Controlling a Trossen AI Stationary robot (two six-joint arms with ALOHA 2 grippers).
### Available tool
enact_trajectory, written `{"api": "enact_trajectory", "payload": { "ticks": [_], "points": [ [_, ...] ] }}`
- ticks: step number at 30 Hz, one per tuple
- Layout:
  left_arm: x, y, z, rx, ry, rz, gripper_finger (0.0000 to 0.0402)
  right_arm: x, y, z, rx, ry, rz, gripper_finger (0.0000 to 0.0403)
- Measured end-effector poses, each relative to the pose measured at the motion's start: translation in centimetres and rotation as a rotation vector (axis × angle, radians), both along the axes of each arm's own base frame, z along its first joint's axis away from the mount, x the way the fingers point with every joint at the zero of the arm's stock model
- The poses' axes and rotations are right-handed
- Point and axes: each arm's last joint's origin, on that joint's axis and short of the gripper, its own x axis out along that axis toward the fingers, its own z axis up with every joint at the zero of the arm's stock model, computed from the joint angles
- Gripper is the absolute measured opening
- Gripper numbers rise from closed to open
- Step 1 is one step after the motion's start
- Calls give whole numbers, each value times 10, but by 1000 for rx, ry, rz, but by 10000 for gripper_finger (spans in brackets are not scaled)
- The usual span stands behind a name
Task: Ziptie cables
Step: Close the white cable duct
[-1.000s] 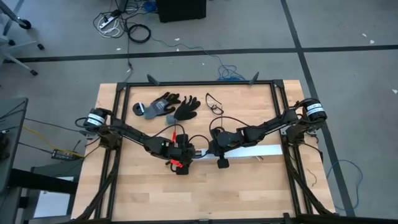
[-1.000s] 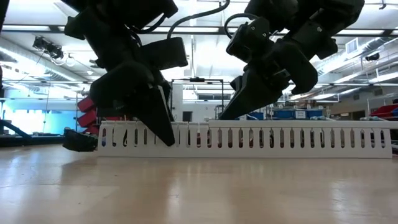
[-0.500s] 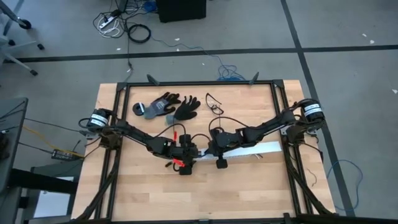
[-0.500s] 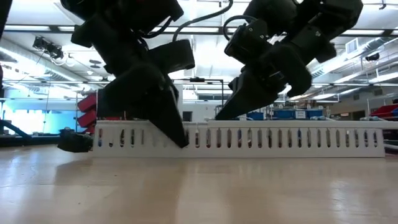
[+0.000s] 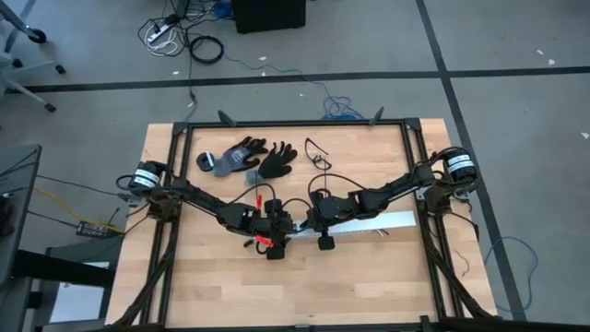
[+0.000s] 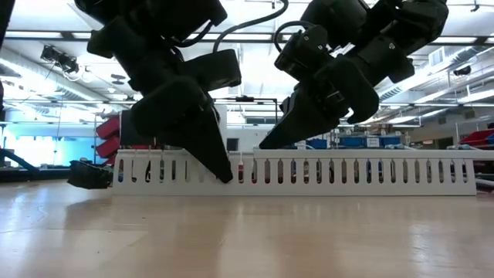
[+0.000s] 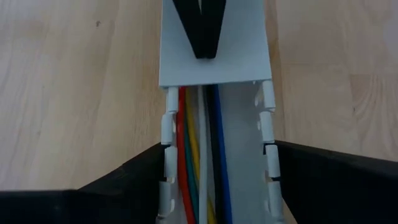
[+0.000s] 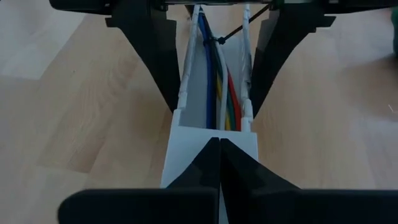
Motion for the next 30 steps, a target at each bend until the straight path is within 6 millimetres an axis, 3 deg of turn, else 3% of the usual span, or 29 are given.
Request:
{"api": "enact_trajectory", "payload": {
  "ticks": [10,24,30],
  "points": [
    [0,1,0,-3,3,14,248,-7,0,26,-62,-69,-42,0],
    [5,-1,-11,4,2,16,247,-14,7,19,-14,33,-23,0],
    [5,-1,-11,8,-3,0,244,-5,5,3,19,43,-11,0]
  ]
}}
